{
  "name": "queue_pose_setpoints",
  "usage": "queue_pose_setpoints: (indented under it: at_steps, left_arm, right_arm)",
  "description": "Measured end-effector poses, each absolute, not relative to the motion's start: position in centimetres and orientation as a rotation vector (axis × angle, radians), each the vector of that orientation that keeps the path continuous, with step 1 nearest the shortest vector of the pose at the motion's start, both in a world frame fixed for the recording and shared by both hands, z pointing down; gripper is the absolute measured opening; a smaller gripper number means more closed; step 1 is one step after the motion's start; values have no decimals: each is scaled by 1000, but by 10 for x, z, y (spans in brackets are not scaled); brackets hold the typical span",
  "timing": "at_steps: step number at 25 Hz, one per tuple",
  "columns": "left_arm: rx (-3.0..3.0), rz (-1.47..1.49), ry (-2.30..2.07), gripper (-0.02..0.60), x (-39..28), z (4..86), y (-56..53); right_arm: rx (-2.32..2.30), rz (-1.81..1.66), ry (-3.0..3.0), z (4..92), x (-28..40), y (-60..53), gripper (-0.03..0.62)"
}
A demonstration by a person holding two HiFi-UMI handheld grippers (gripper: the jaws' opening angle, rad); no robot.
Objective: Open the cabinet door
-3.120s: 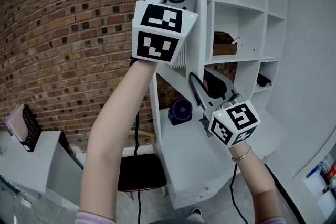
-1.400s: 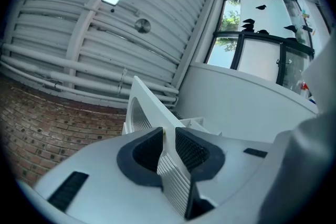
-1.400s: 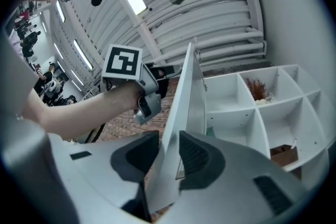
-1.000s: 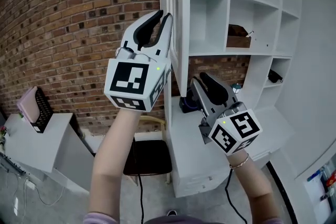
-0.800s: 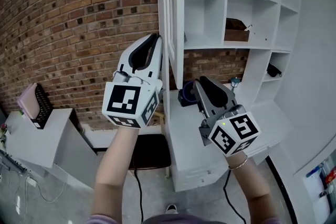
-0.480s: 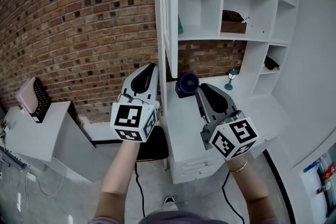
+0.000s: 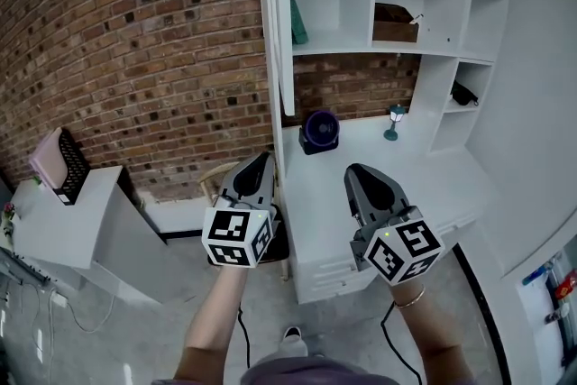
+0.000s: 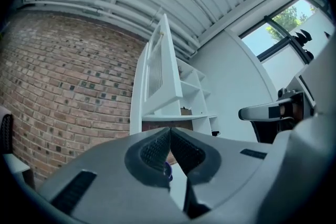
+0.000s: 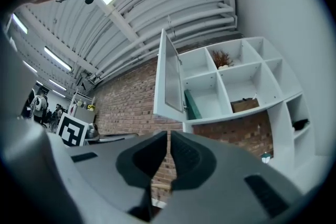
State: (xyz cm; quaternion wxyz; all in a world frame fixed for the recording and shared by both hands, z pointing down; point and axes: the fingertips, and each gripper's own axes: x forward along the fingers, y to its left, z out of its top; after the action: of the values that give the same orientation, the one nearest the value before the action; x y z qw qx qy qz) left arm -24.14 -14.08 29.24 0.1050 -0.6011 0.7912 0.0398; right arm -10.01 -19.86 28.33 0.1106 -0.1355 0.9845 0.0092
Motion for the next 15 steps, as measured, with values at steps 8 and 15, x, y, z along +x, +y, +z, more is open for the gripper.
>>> queue_pose_setpoints:
  at_steps: [8,15]
  left_arm:
    - [-1861,70,2364,5,-214,330,-135]
    - [-1914,20,2416,5,-197,375,-126]
  right_arm:
    - [-485,30,2942,315,-73,-197,-5]
    - [-524,-89,2985,353,-55,-198,-2]
